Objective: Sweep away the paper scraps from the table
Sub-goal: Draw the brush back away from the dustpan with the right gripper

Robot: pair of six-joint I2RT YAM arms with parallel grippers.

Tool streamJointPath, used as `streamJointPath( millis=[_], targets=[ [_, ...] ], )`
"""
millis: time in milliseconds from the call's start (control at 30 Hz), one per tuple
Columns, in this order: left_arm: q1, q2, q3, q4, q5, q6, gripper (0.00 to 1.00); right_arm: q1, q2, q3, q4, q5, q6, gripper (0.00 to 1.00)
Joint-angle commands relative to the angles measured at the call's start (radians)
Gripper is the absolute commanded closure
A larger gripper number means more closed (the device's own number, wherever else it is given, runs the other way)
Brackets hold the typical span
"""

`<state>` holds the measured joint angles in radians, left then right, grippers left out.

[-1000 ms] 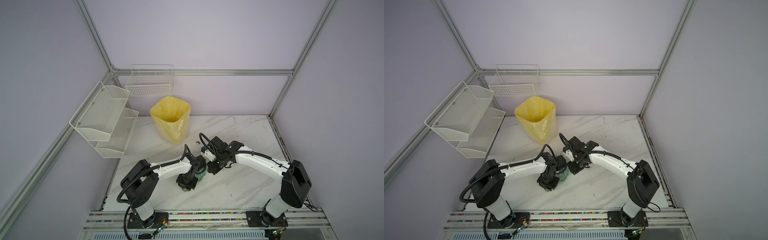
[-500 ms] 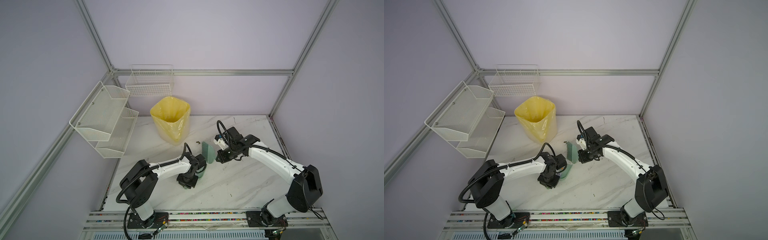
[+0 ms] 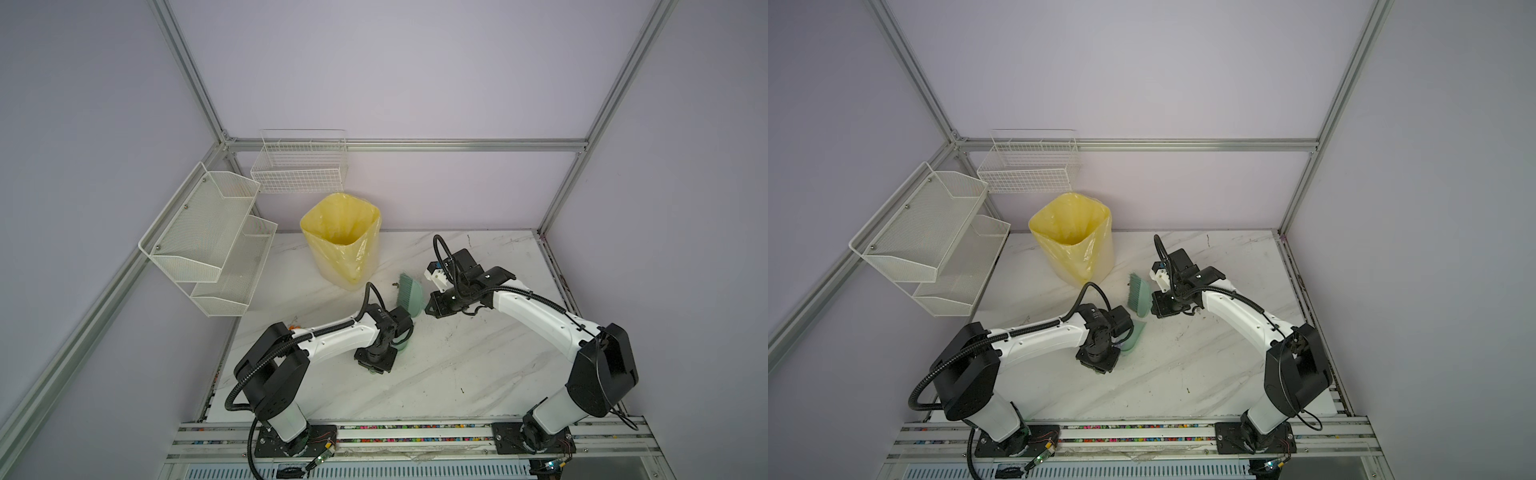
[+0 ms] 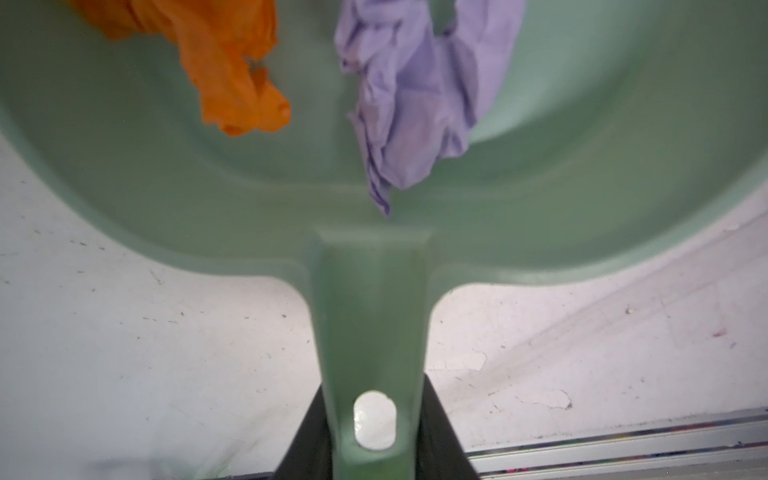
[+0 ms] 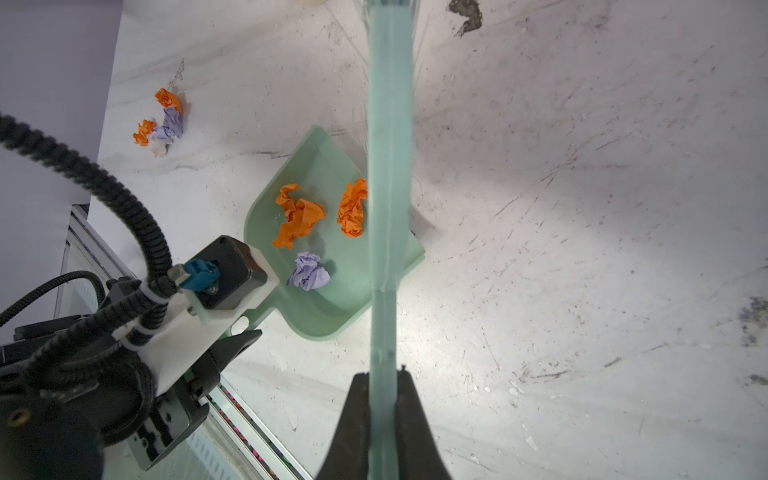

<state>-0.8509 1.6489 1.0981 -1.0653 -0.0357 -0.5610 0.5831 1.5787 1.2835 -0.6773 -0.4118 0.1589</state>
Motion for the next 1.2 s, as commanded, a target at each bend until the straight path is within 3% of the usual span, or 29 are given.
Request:
streamJointPath(
  millis=[0,367,500,700,1167],
  targets=[
    [0.004,-0.033,0.055,0.013,-0.030,-0.008,1.00,-0.004,-0.005,-0.029,0.041,-0.038,0.028,1.00],
    [0.006,-0.014,0.109,0.012,-0.049,-0.012,1.00,0.009,-0.081,-0.111,0.047,-0.147,0.037,1.00],
    [0.006,-0.008,0.126,0.010,-0.050,-0.008,1.00,0.015,-0.118,-0.124,0.095,-0.307,0.046,1.00],
    [0.006,-0.004,0.138,0.008,-0.040,-0.010,1.00,0.014,-0.143,-0.091,0.090,-0.117,0.104,1.00],
    [0.006,-0.046,0.140,0.001,-0.027,-0.034,1.00,-0.015,-0.097,-0.024,0.150,-0.021,0.185,1.00]
  ],
)
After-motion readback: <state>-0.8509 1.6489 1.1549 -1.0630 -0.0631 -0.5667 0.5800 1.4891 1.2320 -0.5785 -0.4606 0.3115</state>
